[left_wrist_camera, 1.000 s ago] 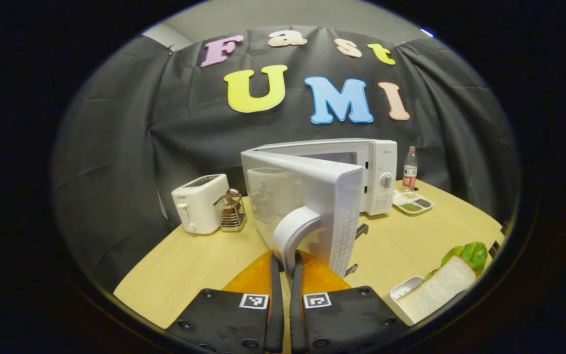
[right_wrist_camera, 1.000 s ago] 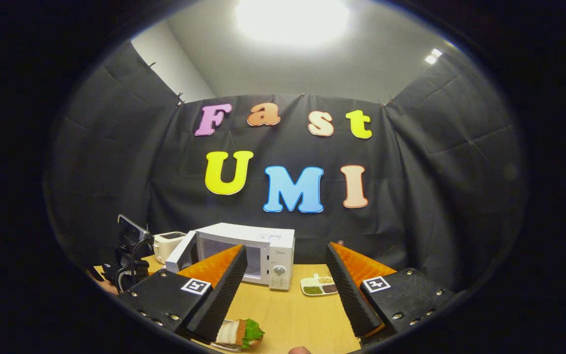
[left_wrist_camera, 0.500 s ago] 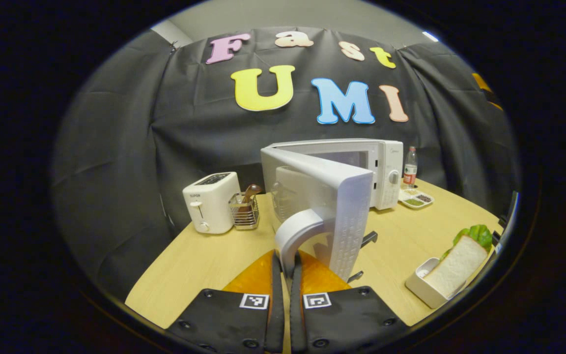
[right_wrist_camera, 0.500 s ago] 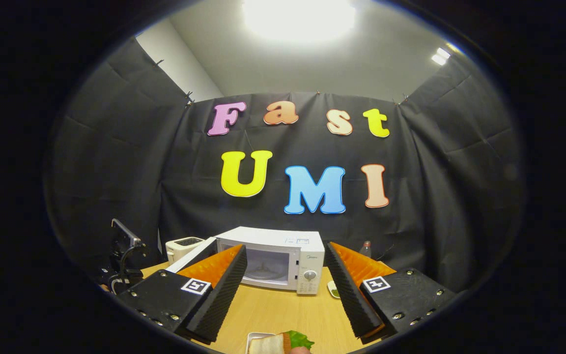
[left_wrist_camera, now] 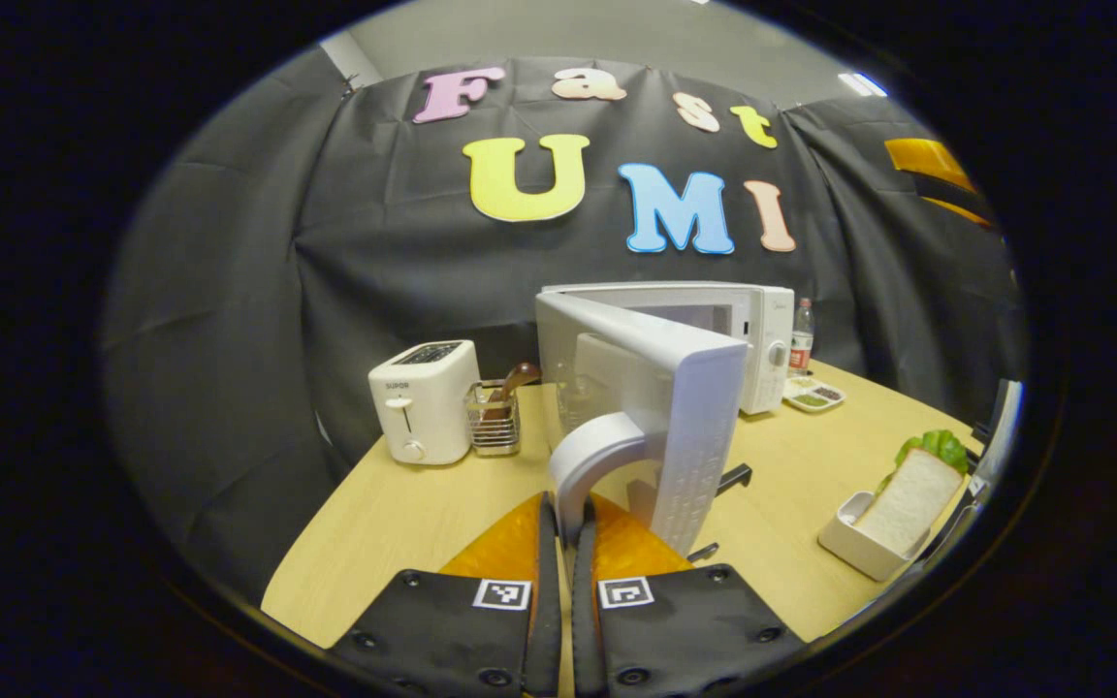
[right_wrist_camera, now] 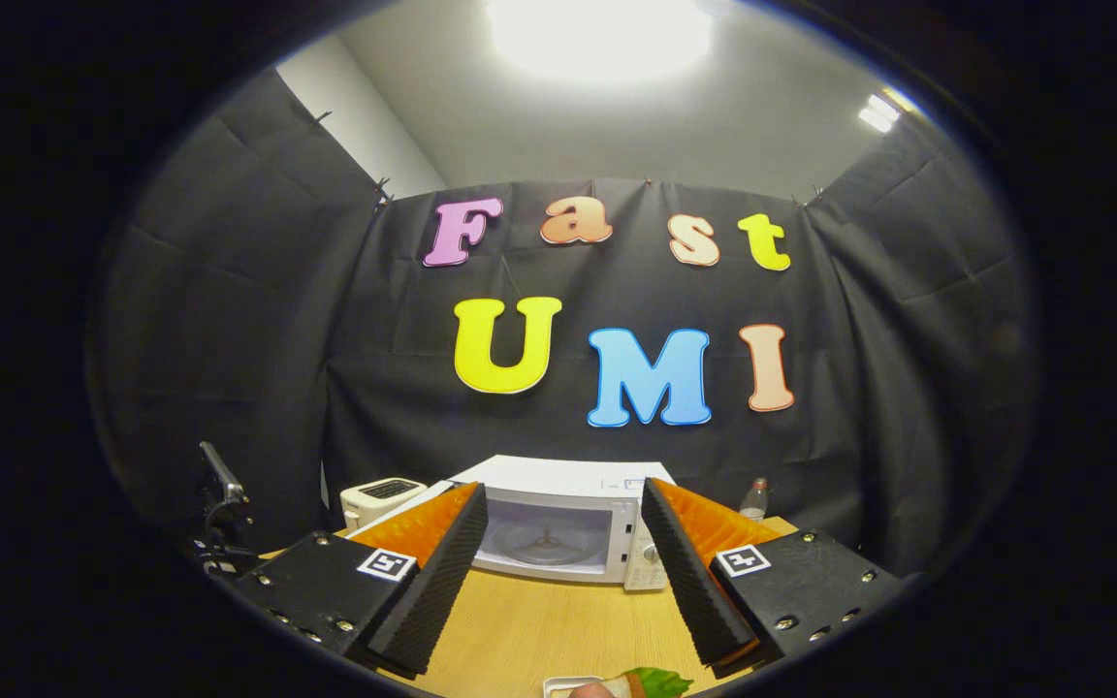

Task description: Open the microwave oven with the left hand, put the food in, and close the microwave oven.

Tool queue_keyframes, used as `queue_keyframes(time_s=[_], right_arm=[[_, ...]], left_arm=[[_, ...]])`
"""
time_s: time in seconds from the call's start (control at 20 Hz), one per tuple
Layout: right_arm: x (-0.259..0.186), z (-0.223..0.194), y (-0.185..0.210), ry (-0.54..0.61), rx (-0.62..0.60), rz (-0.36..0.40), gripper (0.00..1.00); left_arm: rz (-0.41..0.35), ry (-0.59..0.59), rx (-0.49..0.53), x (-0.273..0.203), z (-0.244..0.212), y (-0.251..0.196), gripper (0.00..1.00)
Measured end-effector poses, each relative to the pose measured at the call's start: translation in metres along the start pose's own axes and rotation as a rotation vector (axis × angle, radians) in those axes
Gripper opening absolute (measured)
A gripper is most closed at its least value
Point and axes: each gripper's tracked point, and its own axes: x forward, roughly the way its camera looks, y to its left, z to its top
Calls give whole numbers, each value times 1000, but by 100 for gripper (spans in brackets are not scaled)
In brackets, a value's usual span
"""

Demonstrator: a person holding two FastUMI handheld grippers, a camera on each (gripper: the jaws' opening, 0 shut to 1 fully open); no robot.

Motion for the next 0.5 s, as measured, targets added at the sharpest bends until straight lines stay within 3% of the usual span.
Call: queue_keyframes(time_s=[0.2, 0.35, 0.4, 0.5], right_arm=[[10, 5, 3, 1, -6, -10, 97], [14, 8, 0, 0, -13, -2, 96], [16, 7, -2, 2, -9, 4, 96], [17, 6, -8, 13, 2, 18, 96]], left_arm=[[-22, 7, -16, -1, -2, 9, 16], [15, 10, -13, -9, -4, 18, 20], [35, 11, -9, -15, -3, 21, 13], [78, -2, 2, -28, 1, 27, 36]])
